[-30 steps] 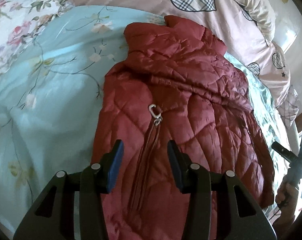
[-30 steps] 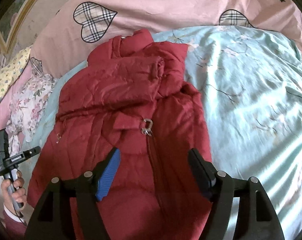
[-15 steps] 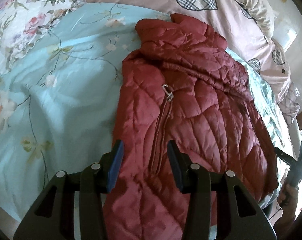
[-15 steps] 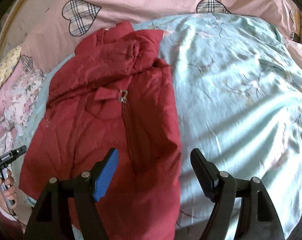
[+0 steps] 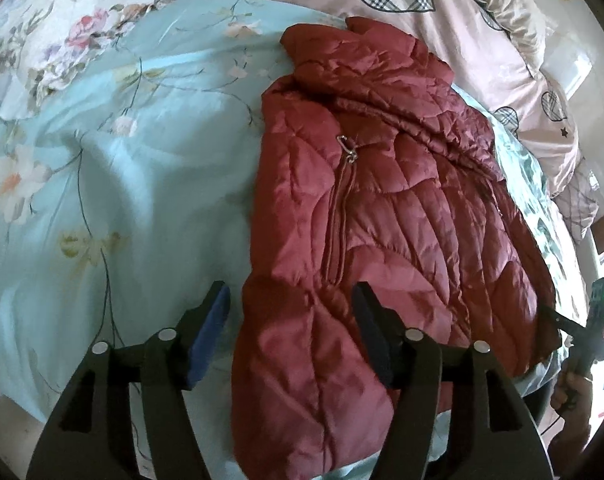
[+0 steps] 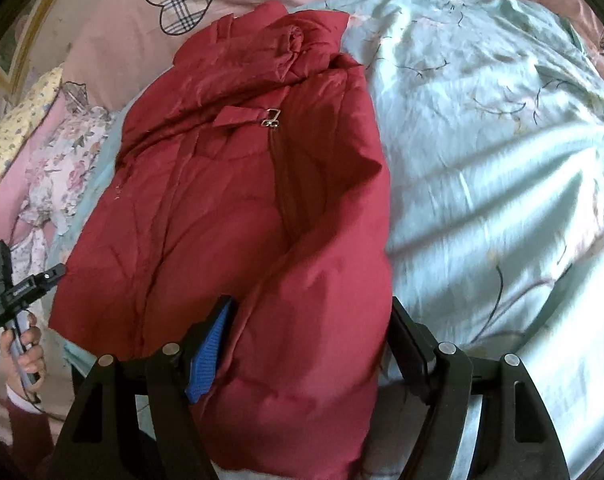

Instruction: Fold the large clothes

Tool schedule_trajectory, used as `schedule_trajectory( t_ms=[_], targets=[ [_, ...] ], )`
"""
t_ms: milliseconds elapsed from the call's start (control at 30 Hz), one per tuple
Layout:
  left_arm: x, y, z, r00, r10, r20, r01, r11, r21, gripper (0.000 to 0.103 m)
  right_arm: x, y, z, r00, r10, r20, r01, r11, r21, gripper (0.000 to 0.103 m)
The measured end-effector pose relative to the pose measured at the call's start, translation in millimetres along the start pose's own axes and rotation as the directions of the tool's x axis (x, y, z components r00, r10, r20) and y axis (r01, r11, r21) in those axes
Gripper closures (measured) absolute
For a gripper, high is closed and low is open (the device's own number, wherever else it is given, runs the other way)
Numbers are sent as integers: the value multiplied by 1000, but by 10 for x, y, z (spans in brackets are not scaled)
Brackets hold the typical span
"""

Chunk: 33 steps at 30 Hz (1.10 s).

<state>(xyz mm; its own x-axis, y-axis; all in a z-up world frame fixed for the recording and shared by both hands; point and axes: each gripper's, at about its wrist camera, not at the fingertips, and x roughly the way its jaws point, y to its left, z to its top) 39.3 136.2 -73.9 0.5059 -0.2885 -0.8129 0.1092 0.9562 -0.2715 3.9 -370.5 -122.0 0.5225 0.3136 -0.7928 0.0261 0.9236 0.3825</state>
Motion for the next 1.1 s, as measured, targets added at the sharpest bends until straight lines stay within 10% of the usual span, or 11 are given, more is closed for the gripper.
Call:
schedule_trajectory(
  t_ms=[200, 833, 1100],
  targets=[
    [60, 13, -115, 998, -42, -40, 42, 999, -5, 39, -57, -33, -74, 1000, 6, -2, -6, 1000, -7, 46],
    [168, -100, -340, 992, -85, -91, 90, 995, 54, 40, -70, -62, -191, 998, 60, -6, -59, 998, 21, 53],
    [89, -170, -349, 992, -105, -64, 111, 989, 93, 77, -136, -77, -217, 994, 111, 23, -112, 993, 37, 74]
  ],
)
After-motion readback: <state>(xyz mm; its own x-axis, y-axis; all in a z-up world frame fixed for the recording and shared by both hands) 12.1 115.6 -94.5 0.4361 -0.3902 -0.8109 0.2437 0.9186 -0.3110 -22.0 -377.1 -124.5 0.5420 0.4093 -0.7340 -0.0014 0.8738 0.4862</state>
